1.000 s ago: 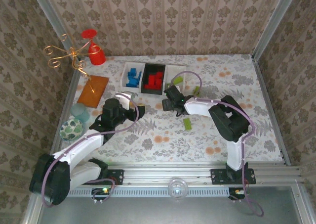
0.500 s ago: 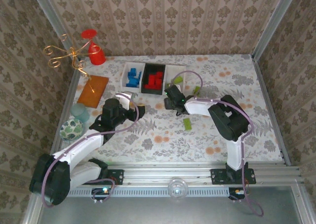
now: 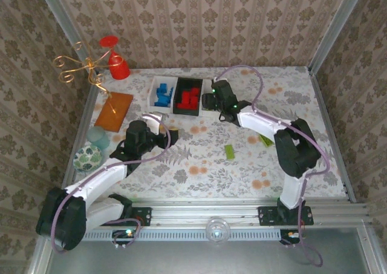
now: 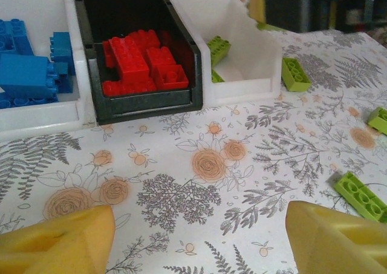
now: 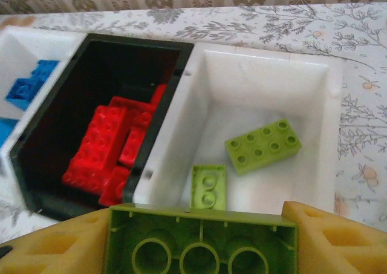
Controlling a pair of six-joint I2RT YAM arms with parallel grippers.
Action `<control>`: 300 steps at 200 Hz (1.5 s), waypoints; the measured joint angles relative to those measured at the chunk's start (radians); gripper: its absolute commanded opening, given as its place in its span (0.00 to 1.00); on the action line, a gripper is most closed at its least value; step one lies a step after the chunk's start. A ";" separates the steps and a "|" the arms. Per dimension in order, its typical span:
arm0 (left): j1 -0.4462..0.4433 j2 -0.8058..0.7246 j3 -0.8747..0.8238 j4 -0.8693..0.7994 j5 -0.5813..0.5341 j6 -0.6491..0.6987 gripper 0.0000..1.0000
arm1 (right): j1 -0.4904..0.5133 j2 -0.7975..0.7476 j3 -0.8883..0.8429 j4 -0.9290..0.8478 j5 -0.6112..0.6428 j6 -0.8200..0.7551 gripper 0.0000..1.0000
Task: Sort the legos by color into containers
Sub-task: Place the lego in the container, then pick up the lego from the top-center of the table.
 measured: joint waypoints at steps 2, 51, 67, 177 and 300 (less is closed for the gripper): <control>-0.001 0.000 0.000 0.000 0.001 0.000 0.76 | -0.002 0.008 0.006 -0.001 -0.001 -0.001 0.63; -0.011 0.008 0.006 -0.001 0.002 0.000 0.76 | -0.051 0.169 0.172 -0.059 -0.008 -0.035 0.75; -0.013 0.008 0.006 -0.001 0.002 0.000 0.76 | -0.058 0.171 0.183 -0.080 -0.008 -0.043 0.79; -0.122 0.079 0.064 0.007 0.087 0.034 0.76 | -0.115 -0.306 -0.326 -0.079 0.014 -0.031 0.79; -0.164 0.094 0.078 0.014 0.056 0.064 0.76 | -0.221 0.097 -0.101 -0.137 0.027 0.023 0.57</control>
